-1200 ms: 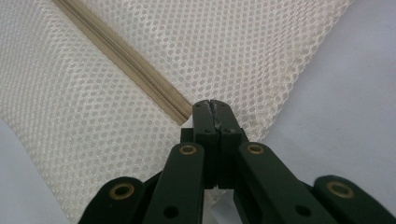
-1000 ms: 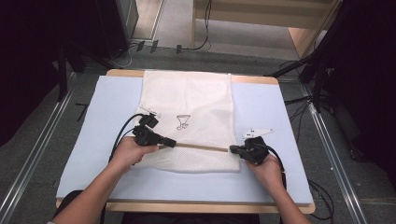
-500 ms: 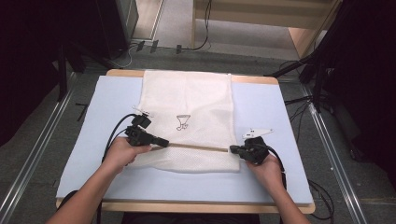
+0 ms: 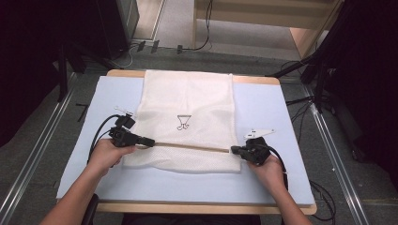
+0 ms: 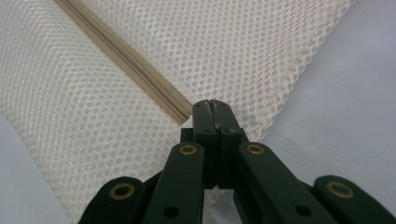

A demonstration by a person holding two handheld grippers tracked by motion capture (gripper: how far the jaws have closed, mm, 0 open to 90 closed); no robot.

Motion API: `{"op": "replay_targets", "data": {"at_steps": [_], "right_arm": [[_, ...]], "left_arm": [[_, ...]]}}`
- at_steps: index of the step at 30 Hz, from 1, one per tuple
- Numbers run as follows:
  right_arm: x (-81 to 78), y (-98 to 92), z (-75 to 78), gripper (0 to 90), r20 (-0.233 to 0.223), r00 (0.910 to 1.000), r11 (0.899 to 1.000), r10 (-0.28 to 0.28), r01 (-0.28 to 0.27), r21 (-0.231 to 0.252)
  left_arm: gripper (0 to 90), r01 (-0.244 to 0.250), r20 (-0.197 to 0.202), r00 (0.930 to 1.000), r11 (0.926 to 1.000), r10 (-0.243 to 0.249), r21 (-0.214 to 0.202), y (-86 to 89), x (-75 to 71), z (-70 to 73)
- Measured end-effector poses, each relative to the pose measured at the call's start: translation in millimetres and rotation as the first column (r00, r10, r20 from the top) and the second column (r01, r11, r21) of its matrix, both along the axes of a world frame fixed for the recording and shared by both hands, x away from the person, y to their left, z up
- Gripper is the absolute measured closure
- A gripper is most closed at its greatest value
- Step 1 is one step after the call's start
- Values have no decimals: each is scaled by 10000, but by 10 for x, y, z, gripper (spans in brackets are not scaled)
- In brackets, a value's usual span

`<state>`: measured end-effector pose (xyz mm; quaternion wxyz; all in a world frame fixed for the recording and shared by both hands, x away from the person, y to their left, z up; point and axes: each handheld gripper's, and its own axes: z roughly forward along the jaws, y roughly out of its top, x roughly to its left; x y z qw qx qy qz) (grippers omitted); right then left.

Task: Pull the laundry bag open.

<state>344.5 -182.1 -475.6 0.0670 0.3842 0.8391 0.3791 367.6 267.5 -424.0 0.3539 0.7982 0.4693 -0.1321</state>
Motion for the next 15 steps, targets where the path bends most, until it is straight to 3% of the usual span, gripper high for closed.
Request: {"op": "replay_targets", "data": {"at_steps": [4,8,15], "right_arm": [[10,-4,-1,900,-32,10000,10000,53,-52,36],[9,-2,1,900,-49,10000,10000,27,-27,36],[22,-11,-1,900,-74,9999,9999,127,-126,73]], "left_arm": [[887,-342,-180,9993,9987,335,-387,122,-19,-2],[887,-534,-192,9984,9973,525,-510,215,-47,12],[887,-531,-156,9985,9975,525,-460,228,-64,11]]}}
